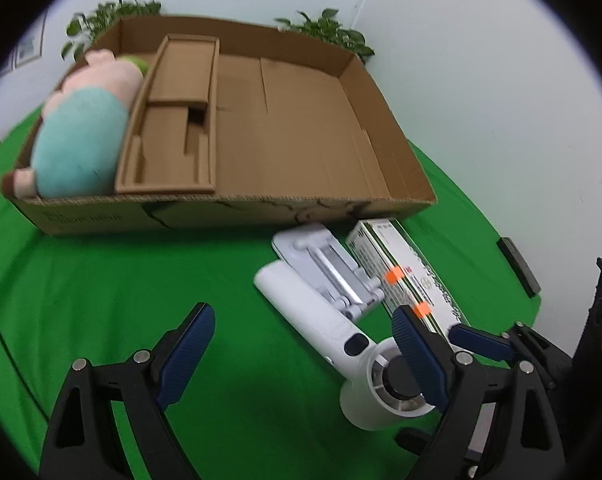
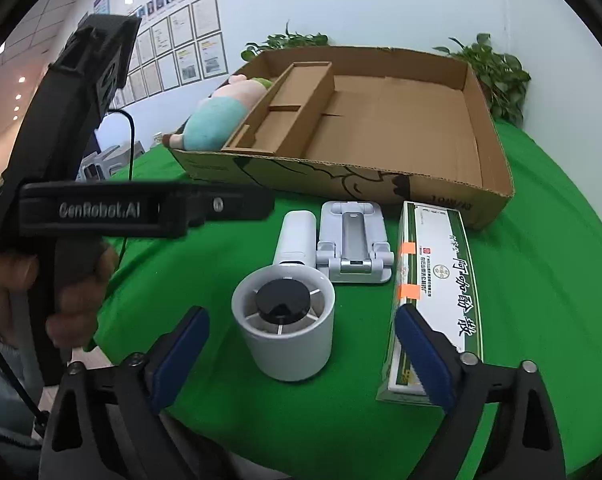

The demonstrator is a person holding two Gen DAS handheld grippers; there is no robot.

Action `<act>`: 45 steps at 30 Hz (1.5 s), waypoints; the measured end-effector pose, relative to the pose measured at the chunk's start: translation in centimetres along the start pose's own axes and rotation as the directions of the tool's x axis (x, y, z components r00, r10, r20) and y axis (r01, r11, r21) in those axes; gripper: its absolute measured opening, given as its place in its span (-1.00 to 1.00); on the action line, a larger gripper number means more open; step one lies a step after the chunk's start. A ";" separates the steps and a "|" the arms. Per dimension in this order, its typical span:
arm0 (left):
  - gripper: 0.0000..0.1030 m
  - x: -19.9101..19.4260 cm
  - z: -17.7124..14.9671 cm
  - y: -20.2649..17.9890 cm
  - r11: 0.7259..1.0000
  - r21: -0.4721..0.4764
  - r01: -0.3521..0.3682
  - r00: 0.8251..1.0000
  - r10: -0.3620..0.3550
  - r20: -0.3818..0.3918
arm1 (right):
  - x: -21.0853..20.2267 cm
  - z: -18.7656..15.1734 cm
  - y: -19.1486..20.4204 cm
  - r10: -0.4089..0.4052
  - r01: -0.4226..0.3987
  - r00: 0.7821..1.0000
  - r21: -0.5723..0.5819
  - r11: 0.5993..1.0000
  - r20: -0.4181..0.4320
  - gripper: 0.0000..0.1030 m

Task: Organize objects
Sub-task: 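Grasp the white handheld fan by its round head with the right gripper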

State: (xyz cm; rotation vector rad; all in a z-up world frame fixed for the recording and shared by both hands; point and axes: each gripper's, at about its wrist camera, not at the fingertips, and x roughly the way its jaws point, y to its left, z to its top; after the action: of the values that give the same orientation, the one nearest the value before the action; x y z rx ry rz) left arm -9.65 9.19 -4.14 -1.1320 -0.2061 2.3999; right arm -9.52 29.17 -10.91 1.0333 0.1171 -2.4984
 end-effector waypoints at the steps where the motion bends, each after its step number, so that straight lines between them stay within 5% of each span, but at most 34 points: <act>1: 0.74 0.3 -0.1 0.2 1.000 -0.012 0.017 1.000 -0.017 -0.011 | 0.4 0.1 0.2 -0.001 0.001 1.000 -0.014 1.000 -0.005 0.67; 3: 0.74 0.6 -0.2 0.7 0.998 -0.043 0.042 0.999 -0.044 -0.029 | 1.4 0.3 1.0 -0.010 0.009 1.000 -0.051 0.999 -0.027 0.51; 5: 0.74 0.6 -0.4 1.5 0.996 -0.077 0.052 0.998 -0.056 -0.039 | 2.3 0.4 1.5 -0.027 0.024 0.999 -0.071 0.997 -0.047 0.06; 8: 0.74 0.4 -0.6 2.3 0.995 -0.093 0.041 0.998 -0.044 -0.039 | 2.6 0.4 2.5 -0.036 0.032 0.998 -0.090 0.995 -0.049 0.06; 12: 0.74 0.4 -1.0 2.9 0.992 -0.112 0.066 0.996 -0.072 -0.053 | 2.4 0.4 3.9 0.077 -0.081 0.994 -0.054 0.995 -0.074 0.10; 17: 0.70 1.3 -1.8 3.6 0.975 -0.179 0.129 0.984 -0.149 -0.101 | 1.9 0.7 5.3 0.148 -0.152 0.987 -0.072 0.986 -0.059 0.53; 21: 0.67 1.7 -2.2 3.4 0.960 -0.217 0.178 0.971 -0.207 -0.117 | 1.9 0.1 4.9 0.153 -0.157 0.985 -0.057 0.986 -0.073 0.50; 24: 0.63 2.4 -2.3 3.5 0.946 -0.249 0.209 0.959 -0.248 -0.136 | 2.2 -0.3 4.8 0.117 -0.121 0.990 -0.055 0.991 -0.077 0.10; 30: 0.45 3.0 -2.5 4.0 0.931 -0.294 0.216 0.951 -0.268 -0.151 | 2.0 -0.9 5.3 0.101 -0.104 0.994 -0.069 0.992 -0.048 0.08; 38: -0.31 3.8 -2.7 4.7 0.919 -0.346 0.190 0.946 -0.266 -0.186 | 1.5 -1.8 6.2 0.094 -0.098 0.995 -0.109 0.989 -0.040 0.06; 45: -0.35 3.6 -2.7 4.6 0.922 -0.348 0.172 0.953 -0.246 -0.179 | 1.4 -2.0 6.5 0.091 -0.093 0.996 -0.120 0.988 -0.026 0.06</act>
State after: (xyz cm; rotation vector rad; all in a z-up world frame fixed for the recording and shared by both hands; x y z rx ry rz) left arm -11.16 6.76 -9.88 -1.4336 -0.6407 2.0785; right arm -6.32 23.24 -12.77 0.9918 0.2196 -2.3669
